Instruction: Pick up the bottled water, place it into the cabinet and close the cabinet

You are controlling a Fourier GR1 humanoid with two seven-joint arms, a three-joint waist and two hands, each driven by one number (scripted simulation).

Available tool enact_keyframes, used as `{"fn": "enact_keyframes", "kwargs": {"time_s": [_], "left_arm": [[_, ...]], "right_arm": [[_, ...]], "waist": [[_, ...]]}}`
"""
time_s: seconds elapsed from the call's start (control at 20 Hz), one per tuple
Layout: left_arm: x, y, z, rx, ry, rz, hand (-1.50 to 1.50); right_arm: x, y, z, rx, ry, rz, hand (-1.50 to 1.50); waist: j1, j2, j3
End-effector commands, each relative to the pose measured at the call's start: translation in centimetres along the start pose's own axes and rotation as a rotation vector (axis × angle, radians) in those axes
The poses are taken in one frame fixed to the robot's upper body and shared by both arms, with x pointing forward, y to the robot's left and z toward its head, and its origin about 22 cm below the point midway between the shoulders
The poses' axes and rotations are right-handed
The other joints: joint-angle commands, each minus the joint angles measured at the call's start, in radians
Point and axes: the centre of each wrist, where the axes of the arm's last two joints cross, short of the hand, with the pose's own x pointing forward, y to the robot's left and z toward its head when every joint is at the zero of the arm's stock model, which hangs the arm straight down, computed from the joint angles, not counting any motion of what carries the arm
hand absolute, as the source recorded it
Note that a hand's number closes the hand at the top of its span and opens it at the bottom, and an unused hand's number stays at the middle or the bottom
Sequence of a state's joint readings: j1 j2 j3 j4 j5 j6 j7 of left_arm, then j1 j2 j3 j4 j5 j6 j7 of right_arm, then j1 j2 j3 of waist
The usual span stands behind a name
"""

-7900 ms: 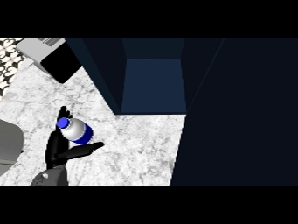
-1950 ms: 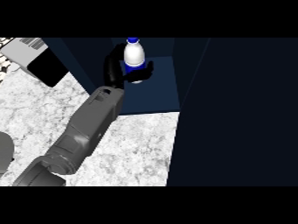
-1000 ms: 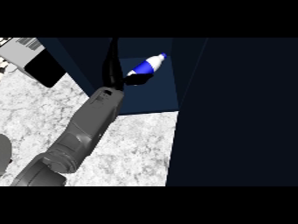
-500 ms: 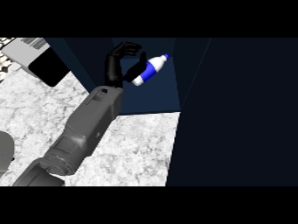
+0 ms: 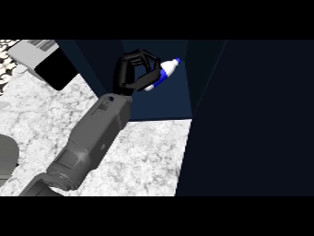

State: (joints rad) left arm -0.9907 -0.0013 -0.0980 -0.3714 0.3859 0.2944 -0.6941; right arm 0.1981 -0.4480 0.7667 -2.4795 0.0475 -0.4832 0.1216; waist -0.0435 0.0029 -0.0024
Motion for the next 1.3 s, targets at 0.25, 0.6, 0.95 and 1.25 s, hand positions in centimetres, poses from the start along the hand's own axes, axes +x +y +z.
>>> {"fn": "enact_keyframes", "kwargs": {"time_s": [0.25,0.6,0.95,1.25], "left_arm": [[-0.3,0.1,4.0,-0.105,0.035,0.257,1.50],[0.4,2.5,8.9,-0.073,0.019,0.309,1.50],[4.1,4.1,15.6,-0.073,0.052,0.368,1.50],[5.3,6.3,21.7,-0.049,0.036,0.367,1.50]], "right_arm": [[1.6,-0.6,0.8,-0.017,-0.034,0.073,-1.50],[2.8,-0.6,0.8,-0.004,-0.018,0.052,-1.50],[2.3,-0.6,-0.3,0.068,0.015,0.087,1.50],[3.7,0.3,0.0,0.314,0.033,0.016,1.50]], "waist": [[0.050,-0.022,0.002],[0.077,-0.025,0.001],[0.086,-0.018,0.001],[0.080,-0.012,0.001]]}}
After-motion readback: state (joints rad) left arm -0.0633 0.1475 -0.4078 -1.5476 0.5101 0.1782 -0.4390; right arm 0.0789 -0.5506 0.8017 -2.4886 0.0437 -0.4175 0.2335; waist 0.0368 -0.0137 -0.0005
